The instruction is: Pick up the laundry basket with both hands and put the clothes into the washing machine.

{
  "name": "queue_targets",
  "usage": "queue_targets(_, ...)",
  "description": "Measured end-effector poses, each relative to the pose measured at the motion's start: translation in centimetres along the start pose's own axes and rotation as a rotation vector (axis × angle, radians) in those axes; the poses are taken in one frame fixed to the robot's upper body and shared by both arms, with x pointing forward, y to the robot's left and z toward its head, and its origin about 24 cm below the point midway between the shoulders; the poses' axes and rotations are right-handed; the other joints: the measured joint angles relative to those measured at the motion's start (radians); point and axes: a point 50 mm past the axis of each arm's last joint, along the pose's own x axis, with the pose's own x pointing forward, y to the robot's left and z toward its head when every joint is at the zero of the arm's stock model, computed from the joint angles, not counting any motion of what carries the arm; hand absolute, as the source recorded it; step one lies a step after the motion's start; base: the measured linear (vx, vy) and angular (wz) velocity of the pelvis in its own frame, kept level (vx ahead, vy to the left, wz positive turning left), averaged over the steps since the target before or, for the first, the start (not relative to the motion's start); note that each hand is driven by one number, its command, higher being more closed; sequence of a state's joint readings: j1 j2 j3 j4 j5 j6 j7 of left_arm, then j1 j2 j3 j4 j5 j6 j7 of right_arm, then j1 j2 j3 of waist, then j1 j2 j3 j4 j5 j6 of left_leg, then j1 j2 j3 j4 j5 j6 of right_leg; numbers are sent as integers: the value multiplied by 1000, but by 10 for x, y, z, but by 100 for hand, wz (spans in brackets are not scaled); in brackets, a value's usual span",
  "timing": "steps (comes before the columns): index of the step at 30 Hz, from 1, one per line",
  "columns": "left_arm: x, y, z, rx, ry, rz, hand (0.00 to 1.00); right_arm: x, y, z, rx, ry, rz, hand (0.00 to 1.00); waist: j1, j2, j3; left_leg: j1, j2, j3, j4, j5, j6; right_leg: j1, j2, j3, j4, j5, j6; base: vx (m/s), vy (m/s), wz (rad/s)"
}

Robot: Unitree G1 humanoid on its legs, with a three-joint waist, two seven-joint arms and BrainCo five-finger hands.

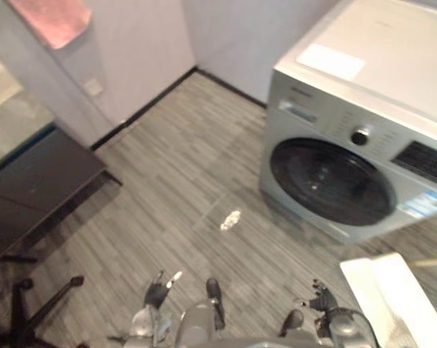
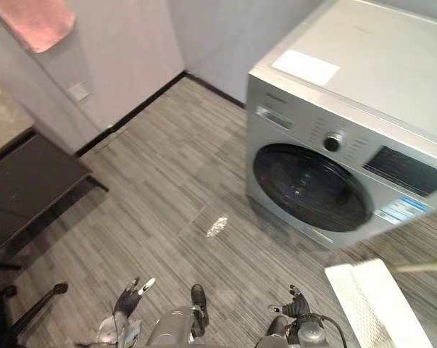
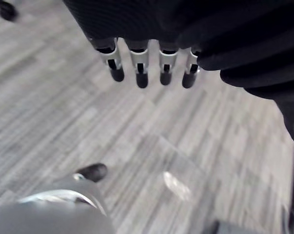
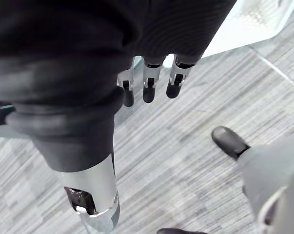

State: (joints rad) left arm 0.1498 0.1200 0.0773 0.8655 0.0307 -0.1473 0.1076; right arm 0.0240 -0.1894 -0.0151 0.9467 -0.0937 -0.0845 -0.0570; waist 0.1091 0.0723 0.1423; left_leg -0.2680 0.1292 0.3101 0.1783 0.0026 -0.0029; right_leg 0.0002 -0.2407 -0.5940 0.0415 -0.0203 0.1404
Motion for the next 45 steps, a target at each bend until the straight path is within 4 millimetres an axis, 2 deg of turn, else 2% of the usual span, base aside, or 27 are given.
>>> queue_targets(1,-1,3,-6,-7,28,12,0,1,4,1,7,3,8,0,8,-11,-1,6,-9,-2,4,-8,2,15,-7,-8,-3,-1,3,278,132,43)
queue_targets(2,-10,10,-27,-38,102,44,0,2,14,4,31,8,30,0,31,-44,-3,35,-34,-3,53,-62,8,64,-40,-23,23,-20,28,205,93,29)
queue_targets(5,-26,4,-60,-79,219,48,0,-1,14,-9,83,51,19,0,23,-63,-22,75,-50,-38,126,-158,18,89,-121,-18,223,-70,93,195,94,47)
queue_targets(6,-34,1,-74,-102,272,38,0,-5,12,-21,107,90,4,0,8,-61,-44,102,-68,-74,150,-192,24,57,-186,17,427,-58,87,302,160,87)
queue_targets(7,-36,9,-77,-89,280,51,0,-10,15,-31,126,121,4,0,2,-80,-56,142,-92,-110,155,-214,33,-10,-249,103,637,5,13,268,139,93)
queue_targets(8,-36,13,-77,-82,281,58,0,-11,17,-35,131,136,9,0,-2,-88,-57,161,-103,-131,155,-221,40,-41,-265,156,722,62,-28,389,114,122)
queue_targets(9,-34,21,-74,-70,269,72,0,-15,27,-42,148,166,33,0,-33,-109,-58,184,-117,-201,153,-237,58,-125,-249,260,907,77,-31,336,12,125)
queue_targets(11,-29,24,-67,-64,251,75,0,-15,29,-40,164,160,34,0,-53,-121,-57,209,-114,-264,140,-237,57,-194,-194,296,1012,-41,-45,283,-24,115)
queue_targets(13,-20,17,-51,-73,200,57,0,-17,26,-44,169,165,22,0,-76,-122,-56,257,-114,-346,104,-229,44,-241,-116,295,931,-155,-47,248,-103,110)
queue_targets(15,-14,14,-41,-76,171,45,0,-17,24,-45,192,164,9,0,-88,-120,-55,279,-110,-407,96,-239,29,-266,-61,328,771,-178,-48,234,-229,109)
queue_targets(17,-5,9,-24,-85,120,34,0,-18,21,-47,233,165,-11,0,-98,-110,-52,282,-91,-483,106,-260,-3,-287,9,457,590,-174,-55,209,-320,113)
queue_targets(18,-2,4,-16,-95,91,25,0,-19,21,-47,250,164,-18,0,-98,-107,-50,279,-73,-529,119,-280,-31,-282,58,590,475,-162,-59,203,-396,103)
queue_targets(19,0,1,-9,-101,70,18,0,-21,25,-49,270,169,-13,0,-99,-121,-49,272,-61,-564,143,-311,-64,-258,87,717,358,-104,-79,204,-427,102)
queue_targets(20,1,3,-7,-102,60,24,0,-23,29,-52,285,177,-7,0,-99,-144,-52,267,-62,-579,162,-332,-82,-244,86,766,305,-56,-58,208,-494,81)
queue_targets(21,0,-6,-8,-133,70,16,0,-23,24,-52,306,176,-17,0,-95,-115,-52,255,-12,-592,209,-363,-112,-227,131,732,320,-71,18,189,-462,44)
queue_targets(22,0,-8,-7,-137,67,10,0,-23,23,-52,308,176,-20,0,-96,-109,-53,248,-1,-580,215,-362,-112,-226,139,726,321,-73,15,202,-487,46)
queue_targets(23,-2,-21,-7,-164,69,-14,0,-23,19,-51,309,165,-25,0,-99,-83,-54,243,61,-541,200,-345,-139,-241,179,680,367,-111,-16,144,-394,36)
queue_targets(24,-2,-24,-7,-170,72,-18,0,-22,18,-49,305,153,-25,0,-99,-81,-54,251,79,-543,163,-329,-164,-253,191,666,392,-132,-24,101,-309,39)
queue_targets(28,-1,-18,-9,-202,88,19,0,-23,20,-53,304,175,-19,0,-101,-91,-56,285,117,-550,46,-247,-184,-271,211,616,433,-192,-45,91,-258,31)
queue_targets(32,-7,0,-25,-236,130,91,0,-25,24,-62,286,220,15,0,-100,-99,-66,214,137,-583,159,-226,-216,-252,230,569,436,-211,-76,75,-166,33)
queue_targets(35,-11,10,-34,-278,155,151,0,-28,25,-66,278,235,21,0,-100,-97,-63,64,153,-559,411,-163,-140,-164,241,479,363,-199,-106,53,-152,78)
queue_targets(36,-11,15,-35,-302,159,171,0,-30,28,-69,272,242,30,0,-98,-99,-58,35,182,-479,455,-113,-135,-112,241,441,316,-183,-122,71,-164,94)
queue_targets(37,-11,18,-35,-299,158,178,0,-30,30,-70,272,244,34,0,-93,-125,-59,26,207,-391,471,-103,-122,-63,236,403,266,-169,-129,72,-161,94)
queue_targets(39,-11,16,-35,-300,158,171,0,-28,28,-67,267,235,29,0,-92,-113,-52,9,215,-280,459,-157,-113,-17,232,359,202,-141,-134,48,-43,80)
queue_targets(41,-10,10,-34,-310,158,160,0,-24,23,-58,264,202,19,0,-93,-91,-40,-7,162,-205,403,-174,-108,-5,213,324,176,-126,-120,1,95,64)
queue_targets(43,-11,0,-34,-332,166,143,0,-21,16,-51,258,170,3,0,-88,-62,-39,5,106,-172,291,-194,-77,-10,194,314,165,-120,-92,-16,191,40)
queue_targets(45,-12,5,-36,-323,169,154,0,-20,25,-47,269,163,16,0,-66,-88,-51,14,73,-150,252,-181,-60,-21,179,354,133,-100,-76,25,166,-1)
